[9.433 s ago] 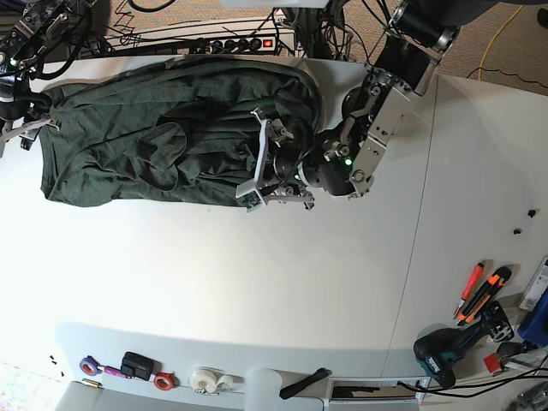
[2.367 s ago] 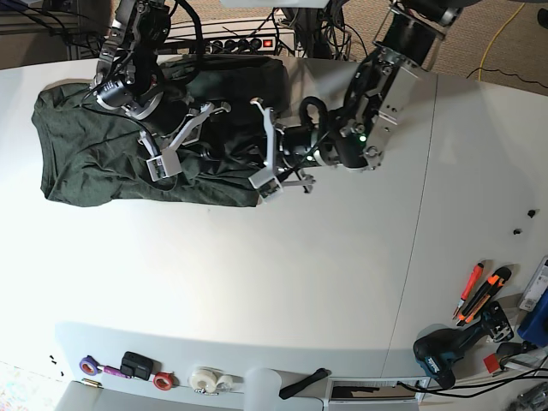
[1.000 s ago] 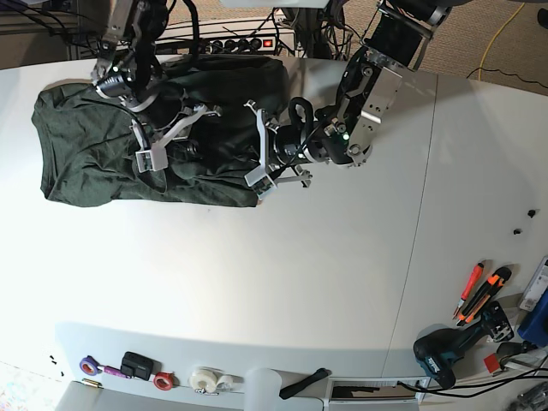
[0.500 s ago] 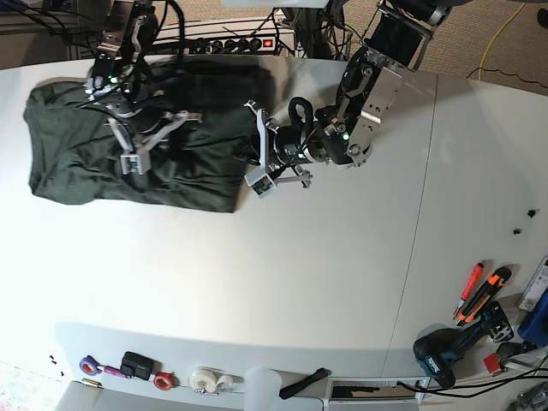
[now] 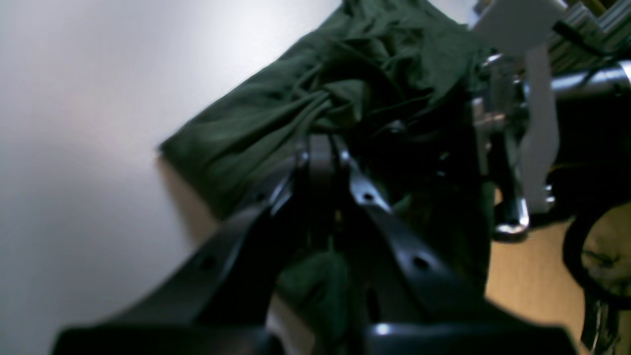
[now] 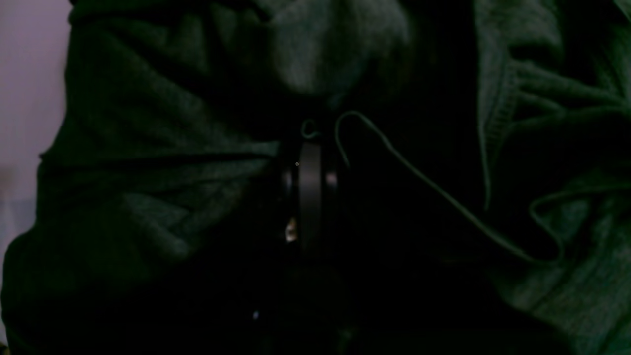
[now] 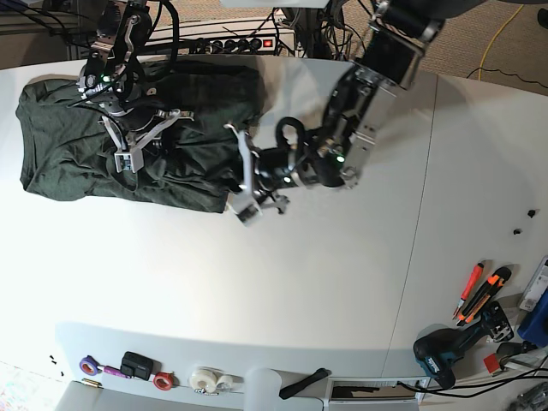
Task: Layout the t-shirt on the table in an organized manner, then fold the t-shirt properly
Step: 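Grasp the shirt end with the right gripper while the left holds, then pull the shirt edges apart with both grippers to flatten the bundle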
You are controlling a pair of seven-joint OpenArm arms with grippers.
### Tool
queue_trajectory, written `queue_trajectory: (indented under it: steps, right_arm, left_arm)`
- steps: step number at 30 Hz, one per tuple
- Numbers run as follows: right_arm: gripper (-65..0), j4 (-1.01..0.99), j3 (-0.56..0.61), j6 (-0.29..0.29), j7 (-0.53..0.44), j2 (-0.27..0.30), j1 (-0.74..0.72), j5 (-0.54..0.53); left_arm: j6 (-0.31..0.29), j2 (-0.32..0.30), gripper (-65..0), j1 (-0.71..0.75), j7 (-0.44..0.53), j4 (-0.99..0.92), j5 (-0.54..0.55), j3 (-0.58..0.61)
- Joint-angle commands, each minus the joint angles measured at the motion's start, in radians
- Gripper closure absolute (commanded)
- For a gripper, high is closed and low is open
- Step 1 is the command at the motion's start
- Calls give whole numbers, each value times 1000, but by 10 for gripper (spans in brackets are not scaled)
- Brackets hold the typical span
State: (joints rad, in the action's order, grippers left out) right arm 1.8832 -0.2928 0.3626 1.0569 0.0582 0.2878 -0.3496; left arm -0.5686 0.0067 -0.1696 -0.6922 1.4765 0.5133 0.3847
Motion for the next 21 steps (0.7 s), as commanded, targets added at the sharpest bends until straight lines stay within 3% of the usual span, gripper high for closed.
queue_trajectory:
  steps: [1, 6, 12, 16, 21]
  right_arm:
    - [0, 14, -1, 16, 15, 5, -2, -13]
    - [0, 14, -1, 48, 45, 5, 4, -62]
    - [0, 14, -1, 48, 55, 6, 15, -61]
    - [0, 14, -4, 48, 62, 7, 16, -51]
    - [0, 15, -4, 19, 61, 42, 16, -23]
  left_arm:
    - [-4, 27, 0, -22, 34, 0, -1, -1]
    - [-5, 69, 0, -77, 53, -159, -13, -1]
    - [-2, 87, 0, -162, 65, -372, -27, -1]
    - [106, 83, 0, -167, 65, -400, -144, -1]
    - [153, 69, 0, -166, 66, -399, -198, -1]
